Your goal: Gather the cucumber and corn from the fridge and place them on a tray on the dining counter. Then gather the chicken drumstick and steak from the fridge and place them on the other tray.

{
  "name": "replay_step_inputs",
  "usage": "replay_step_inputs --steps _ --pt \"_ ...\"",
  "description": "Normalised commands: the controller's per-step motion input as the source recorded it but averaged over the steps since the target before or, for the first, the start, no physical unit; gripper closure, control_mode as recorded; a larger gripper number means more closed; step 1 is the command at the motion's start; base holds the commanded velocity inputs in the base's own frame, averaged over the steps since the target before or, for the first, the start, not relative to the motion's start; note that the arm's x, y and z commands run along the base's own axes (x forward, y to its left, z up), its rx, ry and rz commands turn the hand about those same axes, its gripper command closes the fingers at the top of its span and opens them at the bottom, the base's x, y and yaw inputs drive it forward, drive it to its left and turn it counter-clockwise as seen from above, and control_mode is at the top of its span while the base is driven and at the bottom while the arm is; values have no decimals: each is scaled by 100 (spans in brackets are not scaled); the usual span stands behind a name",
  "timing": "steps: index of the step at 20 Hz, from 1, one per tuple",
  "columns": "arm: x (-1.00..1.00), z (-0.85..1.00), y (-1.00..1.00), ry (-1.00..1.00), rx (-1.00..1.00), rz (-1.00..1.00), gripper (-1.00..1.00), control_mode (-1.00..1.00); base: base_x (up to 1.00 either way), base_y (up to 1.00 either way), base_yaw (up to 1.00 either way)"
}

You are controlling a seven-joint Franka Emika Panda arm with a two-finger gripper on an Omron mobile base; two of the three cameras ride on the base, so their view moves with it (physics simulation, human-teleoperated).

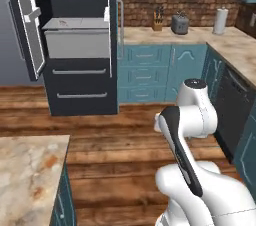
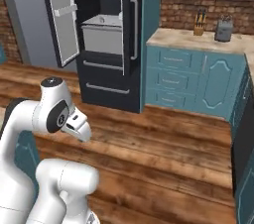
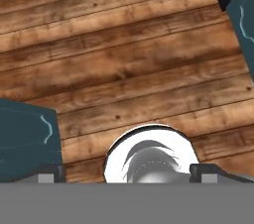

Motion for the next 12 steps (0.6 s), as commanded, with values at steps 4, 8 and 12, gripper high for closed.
replay_step_inputs --steps 4,8,12 --pt "0 0 0 0 0 0 -100 100 100 -23 41" --pt "0 0 0 0 0 0 -100 100 100 -6 34" --pt "0 0 0 0 0 0 -100 100 100 -1 28"
